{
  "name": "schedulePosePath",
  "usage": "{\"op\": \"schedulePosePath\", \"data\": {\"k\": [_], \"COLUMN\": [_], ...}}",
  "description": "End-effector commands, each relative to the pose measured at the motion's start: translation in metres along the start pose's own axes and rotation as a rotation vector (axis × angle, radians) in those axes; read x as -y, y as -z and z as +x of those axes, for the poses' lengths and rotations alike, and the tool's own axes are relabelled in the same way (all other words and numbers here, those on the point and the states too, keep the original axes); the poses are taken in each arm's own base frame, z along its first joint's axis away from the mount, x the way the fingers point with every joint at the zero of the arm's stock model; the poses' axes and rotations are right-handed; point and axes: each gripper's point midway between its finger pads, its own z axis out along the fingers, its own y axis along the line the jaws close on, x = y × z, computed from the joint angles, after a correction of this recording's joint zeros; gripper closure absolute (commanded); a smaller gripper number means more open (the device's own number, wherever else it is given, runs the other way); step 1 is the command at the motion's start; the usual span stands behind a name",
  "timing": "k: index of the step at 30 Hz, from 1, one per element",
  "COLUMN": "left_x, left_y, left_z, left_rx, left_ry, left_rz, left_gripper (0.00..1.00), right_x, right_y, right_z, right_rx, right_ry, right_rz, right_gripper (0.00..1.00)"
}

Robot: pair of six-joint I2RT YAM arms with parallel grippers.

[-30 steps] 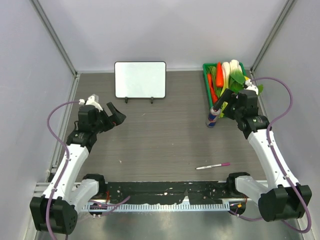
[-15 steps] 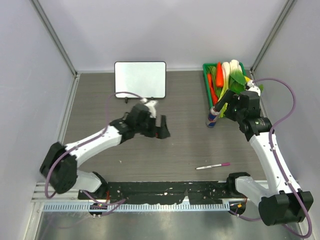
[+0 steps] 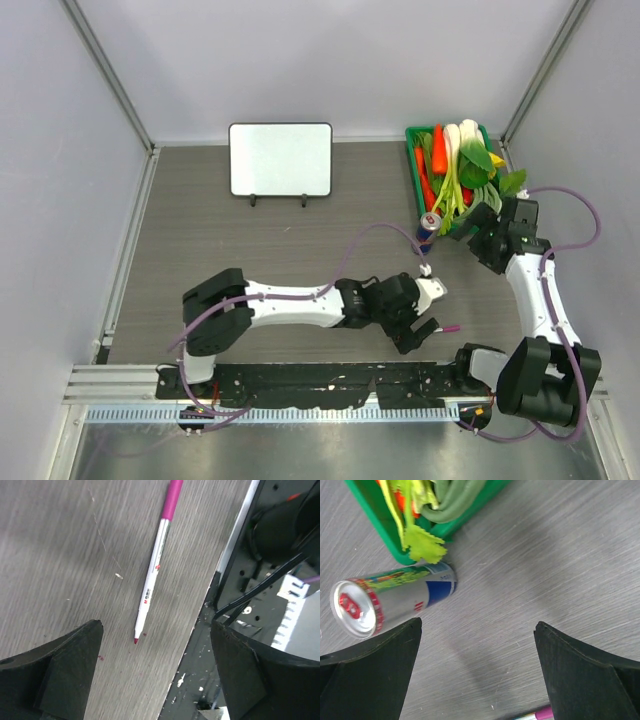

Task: Write a sentence on the whiteboard
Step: Pick up the whiteboard marker from the corner of the board, then pass from the left arm to the right

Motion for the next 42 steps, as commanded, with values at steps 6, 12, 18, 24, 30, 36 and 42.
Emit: {"op": "schedulePosePath", "data": {"k": [6, 12, 18, 24, 30, 36, 42], "left_x": [-0.008, -0.019, -0.037, -0.045, -0.057, -0.097, -0.147], "left_y": [-0.038, -0.050, -0.046, -0.030, 0.009, 0.072, 0.155], "left_z": [0.025, 0.047, 0.069, 0.067, 0.052, 0.030, 0.011], "left_rx": [-0.057, -0.087, -0.102, -0.080, -0.008, 0.127, 0.272], "left_ry": [-0.161, -0.185, -0.239, -0.225, -0.116, 0.115, 0.351], "left_rz": [-0.116, -0.189, -0.290, -0.331, -0.351, -0.327, -0.301], "left_gripper": [0.21, 0.44, 0.81, 1.00, 1.00, 1.00, 1.00], "right_x": [-0.005, -0.006, -0.011, -0.023, -0.045, -0.082, -0.147], "right_y": [-0.007, -0.007, -0.003, 0.009, 0.051, 0.084, 0.119], "right_z": [0.005, 0.005, -0.003, -0.013, -0.054, -0.077, -0.079], "right_rx": [-0.051, -0.058, -0.047, -0.018, 0.139, 0.196, 0.224], "right_ry": [-0.068, -0.070, -0.073, -0.061, -0.034, -0.015, 0.094], "right_rz": [-0.115, -0.123, -0.138, -0.192, -0.248, -0.408, -0.622], "right_gripper": [0.01, 0.01, 0.01, 0.01, 0.01, 0.01, 0.00]}}
